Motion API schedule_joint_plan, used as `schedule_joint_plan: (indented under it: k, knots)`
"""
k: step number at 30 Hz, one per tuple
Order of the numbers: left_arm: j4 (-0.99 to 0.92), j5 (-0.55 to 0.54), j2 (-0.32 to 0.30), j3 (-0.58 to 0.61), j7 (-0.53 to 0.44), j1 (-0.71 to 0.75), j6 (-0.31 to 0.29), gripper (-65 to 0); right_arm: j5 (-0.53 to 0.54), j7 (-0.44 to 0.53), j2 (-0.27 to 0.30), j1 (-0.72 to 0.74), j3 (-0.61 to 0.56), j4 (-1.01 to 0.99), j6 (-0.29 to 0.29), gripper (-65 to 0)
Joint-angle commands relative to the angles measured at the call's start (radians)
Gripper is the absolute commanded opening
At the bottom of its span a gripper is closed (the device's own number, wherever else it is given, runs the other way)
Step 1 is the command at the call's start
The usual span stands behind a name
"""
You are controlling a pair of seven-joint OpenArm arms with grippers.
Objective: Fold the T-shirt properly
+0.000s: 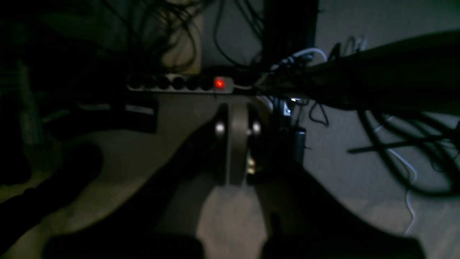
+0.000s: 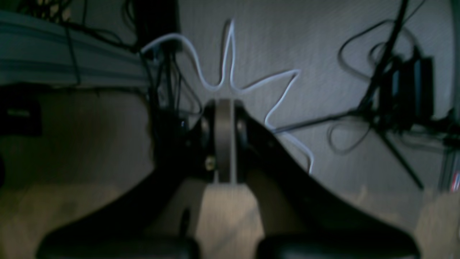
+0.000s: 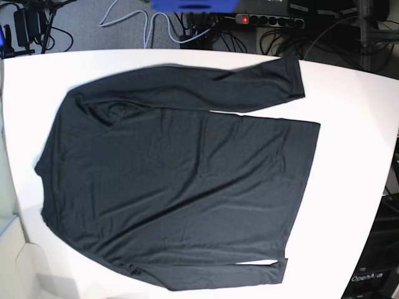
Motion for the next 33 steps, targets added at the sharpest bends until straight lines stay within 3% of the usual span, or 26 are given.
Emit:
schedule_joint_plan:
  k: [1,11,14,27,33]
  knots:
    - [-0.001,-0.002,-0.004,-0.001,-0.054,0.02,0.0,-64.4,0.002,0.052,0.01,-0.02,0.0,-0.001,-0.015,-65.0]
    - [-0.001,-0.002,-0.007,-0.001,-0.323,0.123,0.001,-64.4,0.008,0.376,0.036,-0.132,0.008,-0.001,-0.018,-65.0]
    - [-0.001,-0.002,-0.006,-0.001,-0.45,0.17,0.001,-64.4,0.009,0.39,0.039,-0.152,0.008,0.005,-0.018,-65.0]
    - [0.084,-0.021,-0.023,-0.004,-0.45,0.23,0.003,-64.4,0.009,0.391,0.076,-0.172,0.092,0.065,-0.018,-65.0]
    - [0.354,-0.119,-0.047,-0.004,-0.449,0.348,-0.002,-64.4,0.009,0.39,0.077,-0.307,0.095,0.318,-0.018,-65.0]
